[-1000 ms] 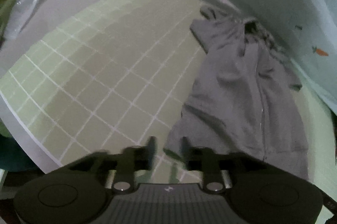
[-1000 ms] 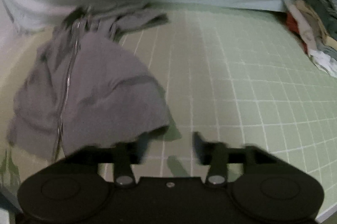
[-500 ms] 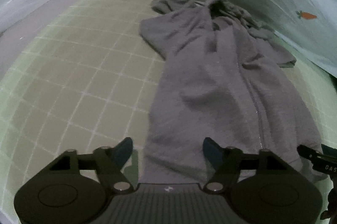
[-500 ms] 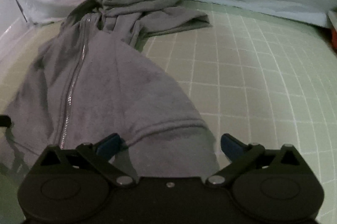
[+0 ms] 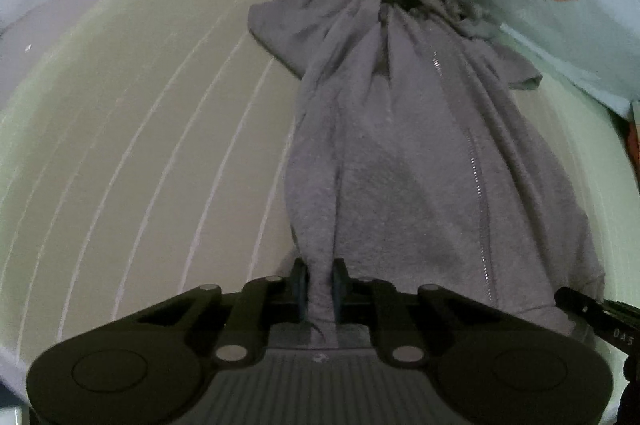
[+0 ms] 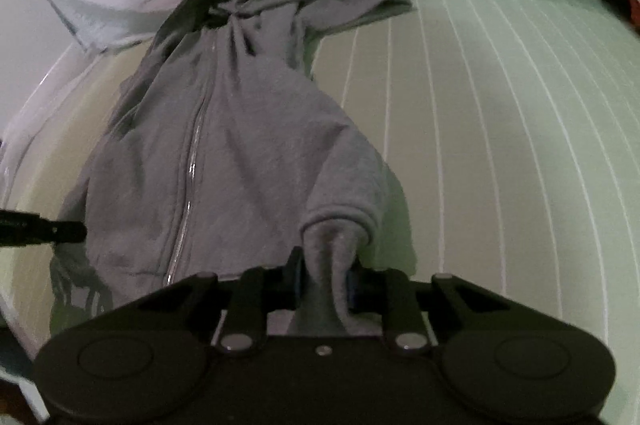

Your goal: Fold clothes

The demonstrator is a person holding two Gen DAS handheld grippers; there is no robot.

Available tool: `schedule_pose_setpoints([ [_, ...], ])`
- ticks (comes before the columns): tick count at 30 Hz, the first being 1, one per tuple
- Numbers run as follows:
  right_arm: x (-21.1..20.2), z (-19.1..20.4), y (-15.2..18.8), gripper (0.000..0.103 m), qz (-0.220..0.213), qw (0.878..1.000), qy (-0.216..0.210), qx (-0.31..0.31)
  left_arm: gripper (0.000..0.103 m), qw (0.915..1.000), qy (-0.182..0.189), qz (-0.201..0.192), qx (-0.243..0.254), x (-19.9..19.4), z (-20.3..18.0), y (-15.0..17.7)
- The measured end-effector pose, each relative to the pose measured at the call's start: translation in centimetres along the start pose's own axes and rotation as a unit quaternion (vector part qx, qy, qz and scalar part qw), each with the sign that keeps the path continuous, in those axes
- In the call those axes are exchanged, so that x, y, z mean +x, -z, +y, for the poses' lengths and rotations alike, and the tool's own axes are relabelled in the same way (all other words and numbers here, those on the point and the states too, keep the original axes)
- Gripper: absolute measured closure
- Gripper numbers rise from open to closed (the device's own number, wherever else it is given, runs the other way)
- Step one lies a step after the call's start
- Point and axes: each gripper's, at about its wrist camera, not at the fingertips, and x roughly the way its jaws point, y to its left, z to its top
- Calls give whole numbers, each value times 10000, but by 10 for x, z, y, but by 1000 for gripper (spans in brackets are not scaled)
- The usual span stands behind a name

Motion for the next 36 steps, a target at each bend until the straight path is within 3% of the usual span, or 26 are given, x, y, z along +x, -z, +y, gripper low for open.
schedule_pose_setpoints([
  [4, -12, -3, 14, 78, 171, 9998, -28, 44, 83, 9999, -64, 84, 3, -6, -3, 6],
  [6, -12, -7, 10, 70, 214, 9997, -67, 137, 71, 9999, -121, 64, -6, -7, -4, -1],
  [7, -11, -10, 6, 63, 228, 9995, -63, 196, 67, 9998, -182, -38, 12, -10, -5, -7],
  [9, -8, -14, -5, 52, 197, 9992, 33, 346, 40, 9990, -322, -292, 57, -17, -9, -21],
  [11, -6, -20, -17, 31, 96, 9987, 129, 492, 23, 9972, -435, -603, 113, -24, -12, -32],
  [14, -6, -29, -35, 10, -296, 9972, 309, 611, 16, 9940, -616, -858, 299, -25, -18, -50],
  [16, -5, -33, -48, 0, -549, 9960, 445, 553, 15, 9919, -756, -929, 424, -22, -21, -62],
  [22, 16, -45, -95, 0, -774, 9937, 765, 254, 15, 9906, -659, -1039, 605, 2, -36, -114],
  [31, 83, -70, -184, 0, -732, 9928, 835, 439, 15, 9891, -543, -1037, 888, 66, -66, -205],
  [34, 111, -72, -207, 2, -647, 9938, 776, 466, 24, 9891, -502, -1017, 938, 86, -75, -232],
  [36, 127, -72, -220, 6, -619, 9947, 659, 497, 38, 9905, -442, -986, 856, 97, -76, -242],
])
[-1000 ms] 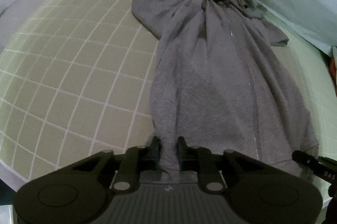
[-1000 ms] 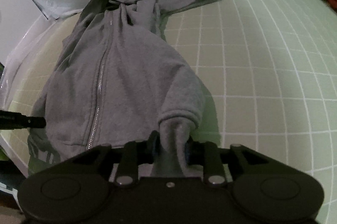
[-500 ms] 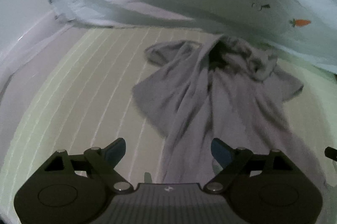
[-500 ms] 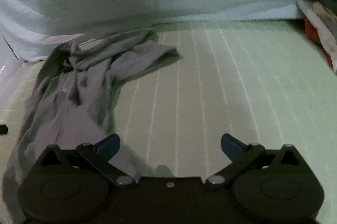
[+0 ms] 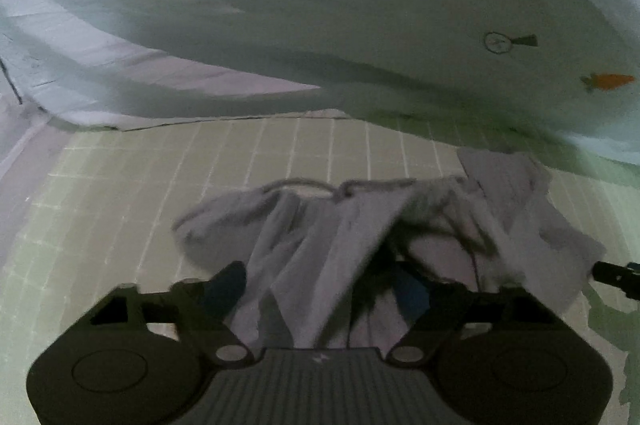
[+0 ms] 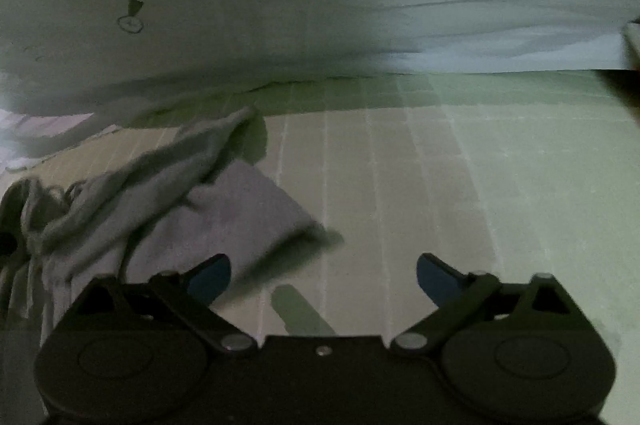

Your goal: Fold clothes

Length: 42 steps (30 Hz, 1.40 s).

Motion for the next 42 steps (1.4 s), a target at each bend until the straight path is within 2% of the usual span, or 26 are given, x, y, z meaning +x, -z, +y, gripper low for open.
schedule_pose_setpoints([
  [1, 7, 2, -4, 8, 14, 10000, -71, 20, 43, 10000, 51, 16, -53, 5, 0, -3],
  [2, 14, 5, -8, 11, 30, 9999, -135, 29, 55, 9999, 122, 27, -82, 10, 0, -5],
  [3, 20, 8, -10, 13, 62, 9998, -180, 11, 75, 9998, 185, 35, -95, 13, 0, -6],
  [4, 26, 11, -11, 19, 103, 9998, -192, -28, 88, 9996, 223, 58, -130, 16, 0, -7],
  [5, 28, 15, -12, 27, 104, 9998, -166, -102, 95, 9994, 250, 34, -217, 15, 2, -8],
  [6, 29, 20, -12, 35, 66, 9996, -132, -225, 96, 9991, 276, -10, -320, 13, 5, -8],
  [7, 29, 24, -11, 53, 43, 9993, -126, -350, 96, 9986, 302, -53, -422, 11, 8, -8],
  [9, 22, 29, -9, 77, -30, 9984, -82, -558, 97, 9974, 208, -248, -637, -4, 18, -8],
  [10, 16, 31, -7, 94, -99, 9979, -13, -638, 99, 9965, 149, -354, -745, -12, 24, -8],
  [13, -5, 32, 0, 95, -398, 9943, 573, -801, 98, 9913, -53, -706, -1107, -48, 52, -5],
  [16, -35, 15, 14, 96, -593, 9917, 995, -560, 98, 9820, -687, -962, -1474, -86, 88, 12],
  [20, -70, -8, 45, 96, -594, 9806, 1777, -578, 98, 9632, -1360, -659, -2221, -109, 141, 57],
  [22, -82, -24, 62, 96, -424, 9813, 1853, -303, 98, 9531, -1512, -333, -2601, -110, 160, 80],
  [25, -85, -37, 83, 93, -136, 9867, 1611, 134, 88, 9498, -1494, 33, -2750, -108, 160, 103],
  [27, -84, -35, 87, 88, -76, 9887, 1464, 301, 81, 9546, -1446, 46, -2603, -110, 151, 104],
  [28, -84, -34, 88, 77, -66, 9894, 1402, 382, 76, 9574, -1419, 35, -2513, -111, 145, 103],
  [29, -84, -33, 89, 63, -87, 9898, 1338, 480, 60, 9602, -1392, 25, -2423, -111, 139, 102],
  [30, -85, -34, 88, 55, -166, 9899, 1265, 613, 44, 9625, -1363, -20, -2344, -112, 134, 100],
  [32, -86, -38, 85, 27, -288, 9898, 1099, 861, 31, 9667, -1334, -104, -2182, -111, 128, 92],
  [38, -62, -50, 65, 22, -288, 9840, 1326, 1152, 23, 9765, -1350, -146, -1674, -99, 116, 70],
  [42, -48, -60, 54, 19, -260, 9847, 1298, 1134, 21, 9816, -1359, -174, -1332, -91, 109, 56],
])
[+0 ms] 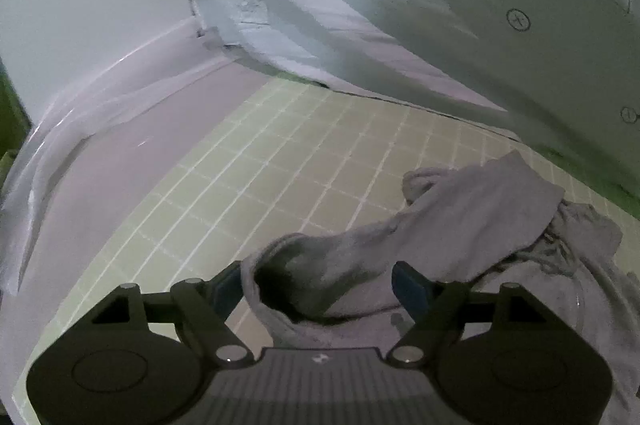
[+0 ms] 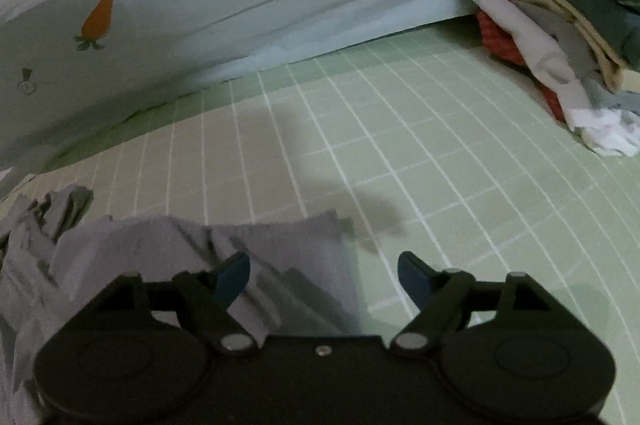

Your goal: Fold clothes

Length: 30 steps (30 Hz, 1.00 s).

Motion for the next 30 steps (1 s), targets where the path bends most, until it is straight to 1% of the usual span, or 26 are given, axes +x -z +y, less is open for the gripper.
schedule_pose_setpoints([
  [5, 18, 2, -5, 19, 199, 9997, -50, 134, 19, 9993, 269, -33, 241, 12, -13, -14],
  [9, 25, 8, -8, 19, 254, 9996, -52, 51, 17, 9980, 475, -106, 399, 24, -28, -25],
  [12, 27, 15, -12, 19, 186, 9998, 55, -98, 17, 9964, 585, -140, 605, 36, -46, -32],
  [15, 27, 26, -19, 19, 18, 9992, 162, -371, 17, 9951, 677, -127, 705, 46, -64, -38],
  [18, 30, 40, -27, 19, -106, 9984, 98, -541, 17, 9940, 765, -57, 784, 56, -81, -41],
  [21, 35, 59, -34, 19, -147, 9969, -84, -765, 17, 9921, 788, 25, 976, 65, -95, -41],
  [25, 42, 93, -39, 19, -85, 9919, -631, -1103, 17, 9907, 857, 281, 1019, 76, -105, -32],
  [28, 47, 122, -36, 19, 18, 9813, -1089, -1586, 17, 9913, 815, 554, 870, 86, -107, -24],
  [30, 51, 141, -31, 20, 130, 9699, -1352, -2020, 17, 9915, 819, 666, 758, 89, -105, -20],
])
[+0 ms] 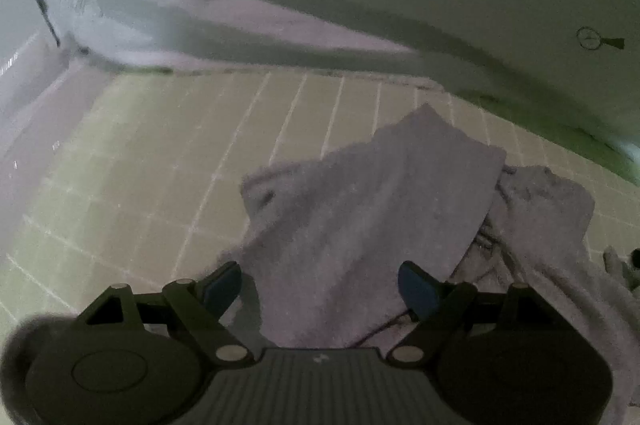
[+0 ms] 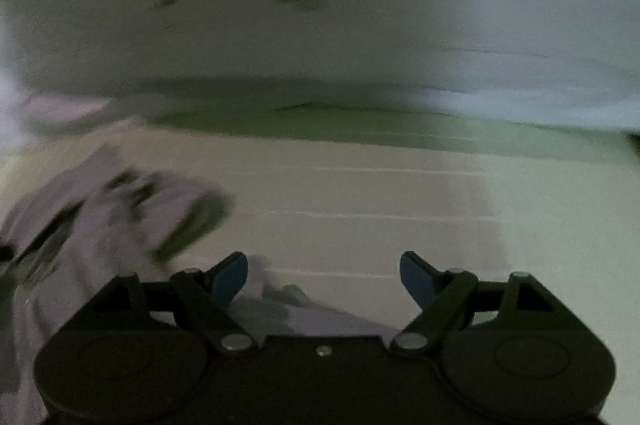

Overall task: Fold clothes
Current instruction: 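Grasp the hoodie edge with both grippers and lift it toward the folded stack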

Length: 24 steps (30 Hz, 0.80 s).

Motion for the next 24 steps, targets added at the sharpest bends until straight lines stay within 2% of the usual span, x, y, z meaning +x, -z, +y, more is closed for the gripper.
schedule_pose_setpoints([
  [3, 11, 17, 0, 31, 208, 9978, -302, -554, 17, 9999, -44, 85, -67, 2, 2, 3],
  [5, 17, 19, 2, 58, 370, 9954, -473, -747, 17, 9999, -65, 113, -61, 2, 2, 3],
  [6, 18, 17, 4, 60, 372, 9946, -551, -797, 17, 9999, -87, 131, -55, 3, 2, 2],
  [8, 14, 5, 6, 83, 306, 9941, -693, -777, 17, 9998, -138, 153, -32, 5, 0, 0],
  [10, 9, -13, 8, 86, 253, 9962, -571, -611, 17, 9997, -193, 156, 17, 6, -3, -3],
  [13, 1, -51, 14, 88, 155, 9994, 131, -279, 17, 9995, -255, 110, 149, 5, -10, -6],
  [15, -7, -89, 21, 88, 103, 9964, 842, 77, 17, 9994, -292, 87, 187, 5, -11, -8],
  [16, -12, -107, 26, 88, 113, 9911, 1320, 159, 17, 9993, -310, 76, 206, 4, -11, -9],
  [19, -26, -158, 42, 89, 282, 9574, 2873, 29, 19, 9995, -237, 46, 183, 3, -10, -8],
  [20, -31, -173, 47, 89, 364, 9421, 3334, -64, 22, 9997, -182, 36, 155, 3, -9, -8],
  [21, -37, -186, 52, 88, 432, 9289, 3677, -113, 31, 9998, -127, 27, 128, 2, -8, -7],
  [22, -43, -195, 57, 88, 477, 9222, 3836, -91, 35, 9999, -71, 18, 100, 2, -7, -6],
  [24, -56, -209, 64, 88, 505, 9165, 3966, 135, 55, 10000, 39, -1, 45, 1, -5, -5],
])
